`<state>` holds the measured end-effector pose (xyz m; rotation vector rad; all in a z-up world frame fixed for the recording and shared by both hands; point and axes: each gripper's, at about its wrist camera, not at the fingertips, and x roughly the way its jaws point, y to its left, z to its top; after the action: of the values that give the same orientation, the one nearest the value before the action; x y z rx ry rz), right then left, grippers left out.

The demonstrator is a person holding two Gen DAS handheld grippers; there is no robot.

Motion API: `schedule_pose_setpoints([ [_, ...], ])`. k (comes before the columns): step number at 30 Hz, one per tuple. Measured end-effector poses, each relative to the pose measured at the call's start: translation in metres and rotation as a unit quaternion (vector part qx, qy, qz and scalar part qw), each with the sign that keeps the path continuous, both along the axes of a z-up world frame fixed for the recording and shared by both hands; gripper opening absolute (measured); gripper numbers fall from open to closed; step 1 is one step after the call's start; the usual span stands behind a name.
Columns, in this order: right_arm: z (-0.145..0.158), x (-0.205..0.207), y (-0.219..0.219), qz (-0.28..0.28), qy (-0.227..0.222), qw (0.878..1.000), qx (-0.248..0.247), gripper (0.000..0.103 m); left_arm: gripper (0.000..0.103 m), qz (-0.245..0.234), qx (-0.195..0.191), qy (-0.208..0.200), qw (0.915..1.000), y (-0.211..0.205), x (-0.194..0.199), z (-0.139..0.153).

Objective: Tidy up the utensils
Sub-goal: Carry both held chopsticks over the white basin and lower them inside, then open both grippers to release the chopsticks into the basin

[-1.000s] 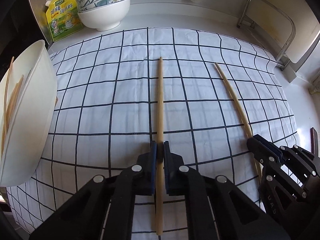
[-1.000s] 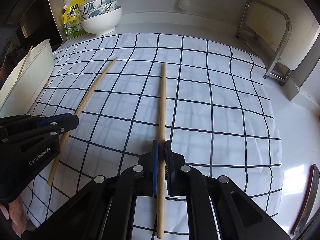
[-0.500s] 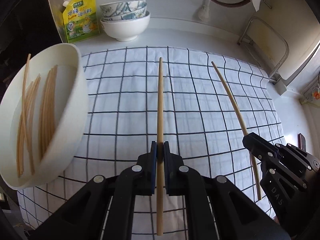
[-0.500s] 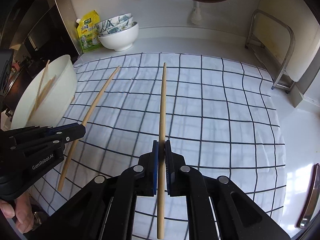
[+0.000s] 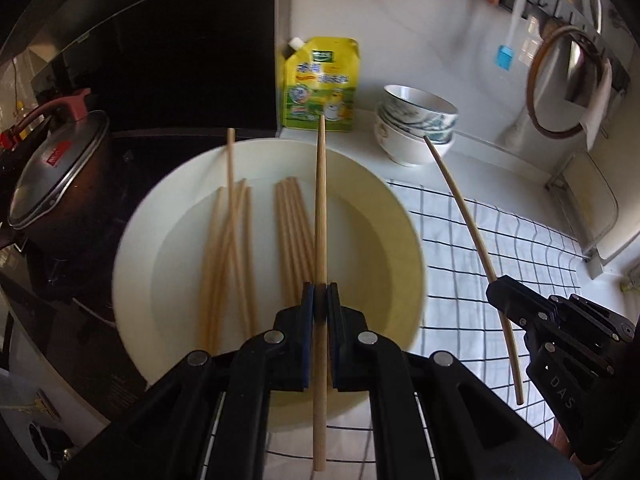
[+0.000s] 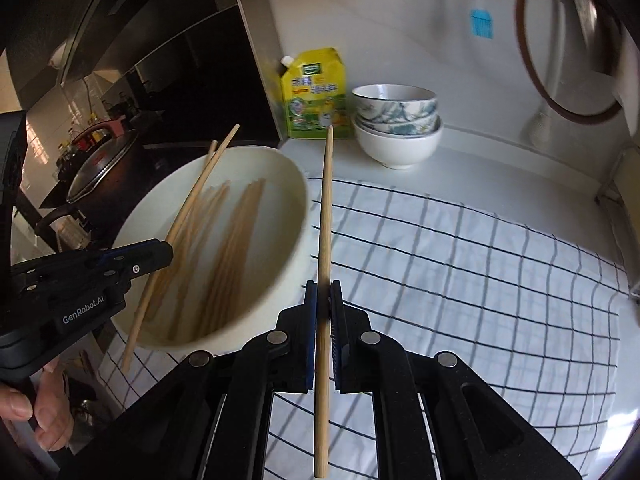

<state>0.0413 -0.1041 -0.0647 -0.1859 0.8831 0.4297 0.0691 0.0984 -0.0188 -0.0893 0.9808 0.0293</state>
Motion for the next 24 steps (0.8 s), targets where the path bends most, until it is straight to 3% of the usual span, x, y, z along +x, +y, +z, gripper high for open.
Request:
schedule_pose_setpoints([
  [10, -0.025, 0.038, 0.093, 0.046, 0.022, 0.999, -0.007, 0.006, 0.007, 0.04, 0.009, 0.011, 0.9991, 0.073, 0.038, -0.018],
  [19, -0.048, 0.056, 0.116, 0.041, 0.047, 0.998, -0.033, 0.007, 0.01, 0.023, 0.0, 0.045, 0.9987, 0.086, 0.064, -0.042],
  [21, -0.048, 0.058, 0.114, 0.033, 0.046, 0.998, -0.032, 0.007, 0.023, 0.027, 0.006, 0.053, 0.9982, 0.086, 0.063, -0.043],
  [23, -0.048, 0.057, 0.111, 0.029, 0.044, 0.998, -0.032, 0.008, 0.055, 0.035, 0.01, 0.053, 0.9979, 0.089, 0.06, -0.043],
  [24, -0.048, 0.056, 0.109, 0.028, 0.043, 0.998, -0.033, 0.009, 0.066, 0.042, 0.011, 0.049, 0.9979, 0.091, 0.056, -0.041],
])
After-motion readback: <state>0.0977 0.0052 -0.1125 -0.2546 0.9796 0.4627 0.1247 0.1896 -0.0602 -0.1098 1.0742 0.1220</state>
